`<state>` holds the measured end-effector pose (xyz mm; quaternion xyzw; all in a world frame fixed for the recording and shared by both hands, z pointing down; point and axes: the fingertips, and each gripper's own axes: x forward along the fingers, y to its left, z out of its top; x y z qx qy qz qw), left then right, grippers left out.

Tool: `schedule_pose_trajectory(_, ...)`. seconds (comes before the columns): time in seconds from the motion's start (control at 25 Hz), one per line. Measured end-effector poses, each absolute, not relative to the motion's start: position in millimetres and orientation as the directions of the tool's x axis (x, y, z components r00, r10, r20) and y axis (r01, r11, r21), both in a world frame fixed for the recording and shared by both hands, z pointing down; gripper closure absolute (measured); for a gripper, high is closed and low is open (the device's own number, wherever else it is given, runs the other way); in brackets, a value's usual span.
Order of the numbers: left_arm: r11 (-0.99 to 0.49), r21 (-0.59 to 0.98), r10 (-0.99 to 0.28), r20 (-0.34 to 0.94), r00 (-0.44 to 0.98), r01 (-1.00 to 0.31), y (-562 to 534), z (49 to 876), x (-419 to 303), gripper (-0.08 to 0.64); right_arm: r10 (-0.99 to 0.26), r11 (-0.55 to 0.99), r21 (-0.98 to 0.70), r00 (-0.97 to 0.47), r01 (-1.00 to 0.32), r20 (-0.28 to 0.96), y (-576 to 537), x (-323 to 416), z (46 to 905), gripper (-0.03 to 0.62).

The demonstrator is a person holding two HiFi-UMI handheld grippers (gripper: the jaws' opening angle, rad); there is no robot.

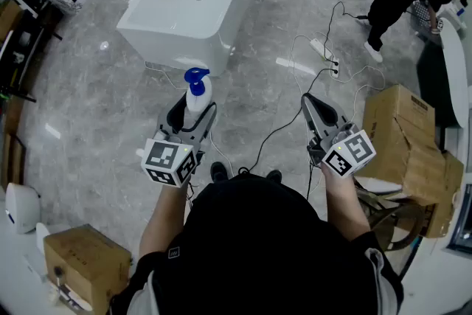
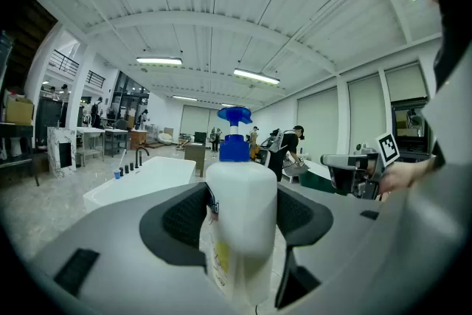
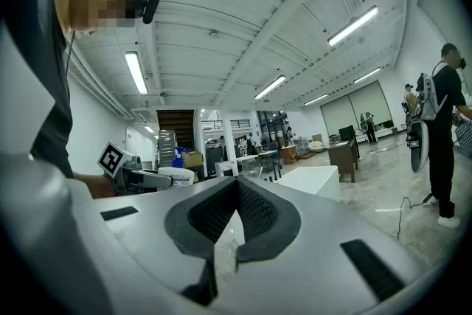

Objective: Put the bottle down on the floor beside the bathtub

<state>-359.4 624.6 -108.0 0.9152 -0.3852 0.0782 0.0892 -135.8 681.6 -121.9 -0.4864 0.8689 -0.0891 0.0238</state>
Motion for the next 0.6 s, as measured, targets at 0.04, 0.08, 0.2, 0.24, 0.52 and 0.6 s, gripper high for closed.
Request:
schedule_pose_trajectory(0.04,-0.688,0.104,-0.69,0.212,0.692,-0.718,624,-107,-360,0.284,-0.849,0.511,-0.178,-0.526,-0.841,0.046,681,-137,-121,0.565)
schedule_pose_trajectory(0.08,-0.688,0.104,-0.69,0.213,0.692,-0.718,623,-106,-361,0.284,-0.849,0.511,-0.179,-0.526,-0.841,0.047,681,-138,-119,0.565)
schedule_pose_trajectory(0.2,-0.69,0.106,-0.687,0.214,0.695,-0.716,621,-103,-364,0.284,-0.85,0.508,-0.182,-0.524,-0.842,0.049,680,-142,-116,0.565)
schedule_pose_trajectory(0.24,-0.691,0.107,-0.686,0.214,0.696,-0.715,621,-103,-366,0.284,-0.851,0.507,-0.184,-0.523,-0.842,0.048,680,-143,-115,0.565)
schedule_pose_trajectory(0.52,-0.704,0.111,-0.674,0.21,0.709,-0.702,610,-98,-387,0.284,-0.859,0.496,-0.178,-0.51,-0.85,0.047,670,-166,-115,0.565)
schedule_pose_trajectory(0.6,-0.71,0.112,-0.667,0.207,0.716,-0.695,605,-97,-395,0.284,-0.856,0.504,-0.156,-0.516,-0.85,0.045,669,-178,-117,0.565)
